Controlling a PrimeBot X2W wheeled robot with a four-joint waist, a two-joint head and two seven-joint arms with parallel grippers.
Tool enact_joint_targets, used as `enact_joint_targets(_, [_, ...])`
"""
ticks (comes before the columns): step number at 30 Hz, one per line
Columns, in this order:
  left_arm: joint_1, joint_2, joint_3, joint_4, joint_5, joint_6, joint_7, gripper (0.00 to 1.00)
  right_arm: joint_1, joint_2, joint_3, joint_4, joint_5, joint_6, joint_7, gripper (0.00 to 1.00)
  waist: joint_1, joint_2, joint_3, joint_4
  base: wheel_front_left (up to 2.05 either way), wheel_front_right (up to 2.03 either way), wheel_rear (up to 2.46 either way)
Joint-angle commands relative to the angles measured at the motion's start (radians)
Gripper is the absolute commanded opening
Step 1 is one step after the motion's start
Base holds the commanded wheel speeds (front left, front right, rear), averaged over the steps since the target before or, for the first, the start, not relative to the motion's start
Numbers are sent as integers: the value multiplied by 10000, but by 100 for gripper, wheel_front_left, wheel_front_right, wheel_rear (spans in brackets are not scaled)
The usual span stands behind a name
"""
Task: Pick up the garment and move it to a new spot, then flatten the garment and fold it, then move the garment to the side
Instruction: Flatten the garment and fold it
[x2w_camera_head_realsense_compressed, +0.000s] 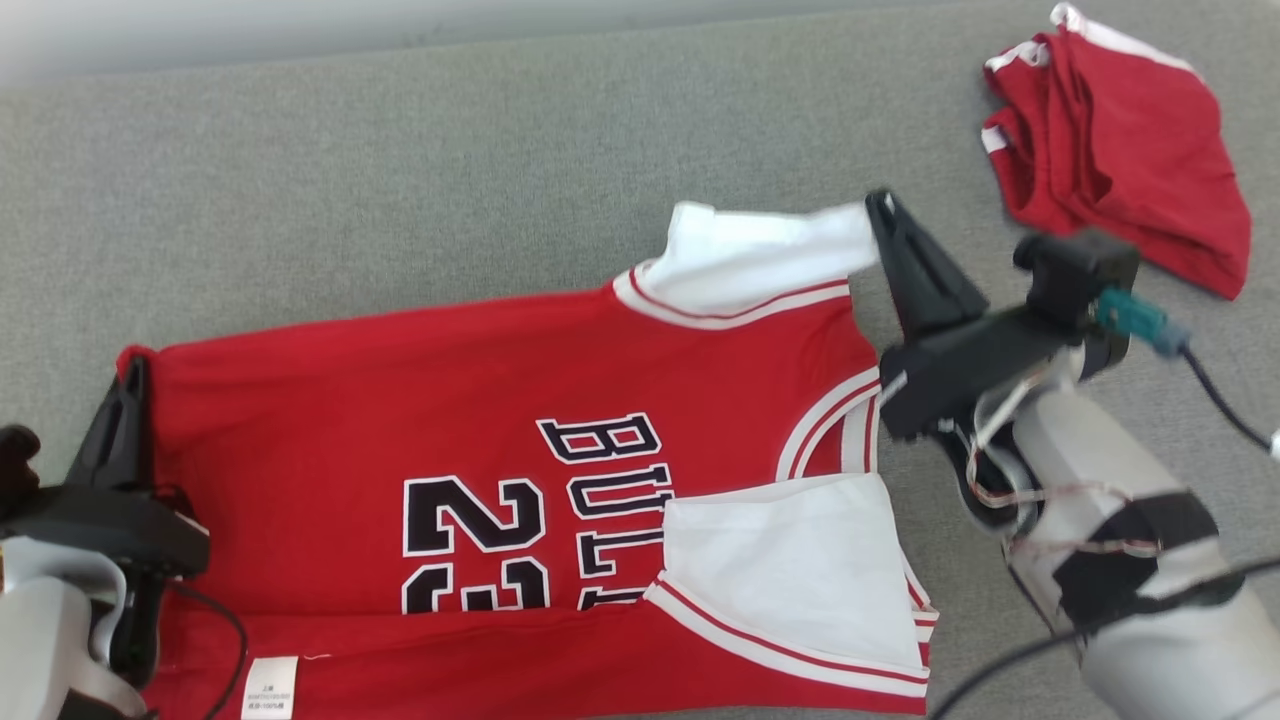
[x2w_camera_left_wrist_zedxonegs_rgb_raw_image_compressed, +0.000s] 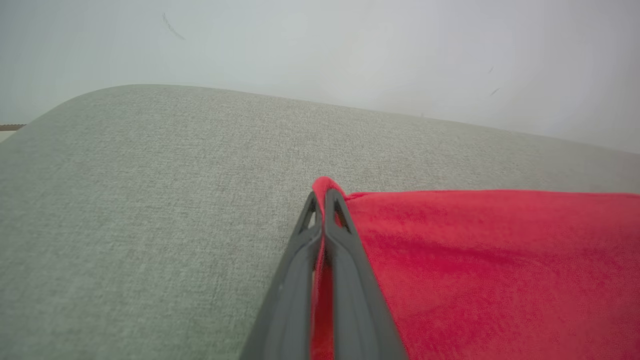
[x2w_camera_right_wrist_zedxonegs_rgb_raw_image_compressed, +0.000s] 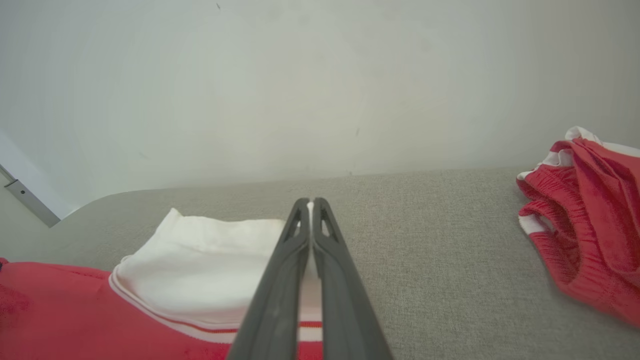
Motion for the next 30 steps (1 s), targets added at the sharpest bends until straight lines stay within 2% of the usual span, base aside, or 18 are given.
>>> enact_joint_targets(1, [235, 16, 52, -34, 75, 44, -31, 0, 223, -84, 90, -213, 98, -5, -13, 0, 1, 0, -140, -57, 0, 0, 0])
enact_joint_targets(7, [909, -170, 298, -508, 144, 38, -31, 0, 1404, -662, 667, -1574, 698, -6, -14, 0, 1, 0, -462, -51, 0, 0, 0])
enact_joint_targets(17, [1851, -511, 487, -969, 267, 25, -32, 0, 2354, -1668, 1791, -2918, 1881, -5, -15, 0, 1, 0, -816, 51, 0, 0, 0])
enact_joint_targets(30, [2714, -799, 695, -1003, 330, 13, -32, 0, 3472, -2781, 2532, -4092, 2820, -6, 109, 0, 1, 0, -1277, 53, 0, 0, 0])
